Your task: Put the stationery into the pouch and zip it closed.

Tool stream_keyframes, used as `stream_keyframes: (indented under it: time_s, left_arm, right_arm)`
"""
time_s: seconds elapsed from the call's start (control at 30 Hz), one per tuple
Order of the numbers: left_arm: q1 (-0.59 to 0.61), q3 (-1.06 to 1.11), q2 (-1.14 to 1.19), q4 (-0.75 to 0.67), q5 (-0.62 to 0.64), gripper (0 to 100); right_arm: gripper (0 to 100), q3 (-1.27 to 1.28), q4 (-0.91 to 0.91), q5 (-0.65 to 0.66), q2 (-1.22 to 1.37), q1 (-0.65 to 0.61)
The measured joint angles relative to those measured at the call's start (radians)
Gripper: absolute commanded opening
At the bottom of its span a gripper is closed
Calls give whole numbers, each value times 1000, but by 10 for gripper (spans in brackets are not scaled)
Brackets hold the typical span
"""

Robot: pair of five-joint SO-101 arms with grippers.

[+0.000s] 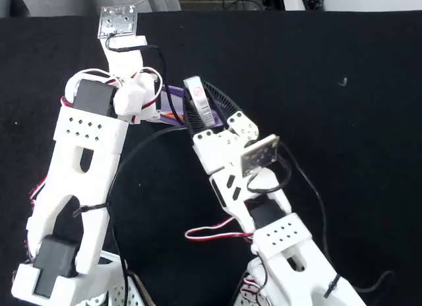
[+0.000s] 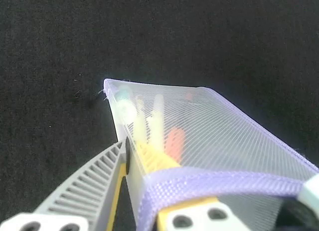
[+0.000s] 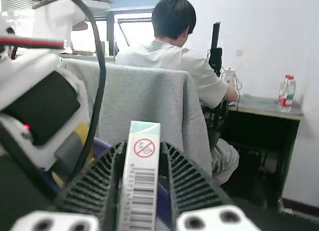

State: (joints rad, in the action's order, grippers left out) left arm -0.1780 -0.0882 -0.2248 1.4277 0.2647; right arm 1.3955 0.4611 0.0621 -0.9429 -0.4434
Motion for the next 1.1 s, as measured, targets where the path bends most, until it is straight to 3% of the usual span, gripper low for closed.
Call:
stream_keyframes:
  time_s: [0.27,0.53,0.7,0.9,1.0,1.1]
  left_arm:
    - [-3,-6,0,0,0,30]
    - [9,-6,5,0,0,31]
    - [9,-6,5,0,0,31]
    - [9,-6,5,0,0,32]
    - [21,-5,3,0,0,33]
    - [57,5,2,-9,2,33]
  right_arm:
    - [11,29,51,103,-35,2]
    - [11,40,-58,181,-334,5]
    - [11,40,-75,331,-502,5]
    - [11,17,-77,493,-414,5]
    - [11,-17,-163,505,-393,83]
    - [11,-80,-358,477,-393,195]
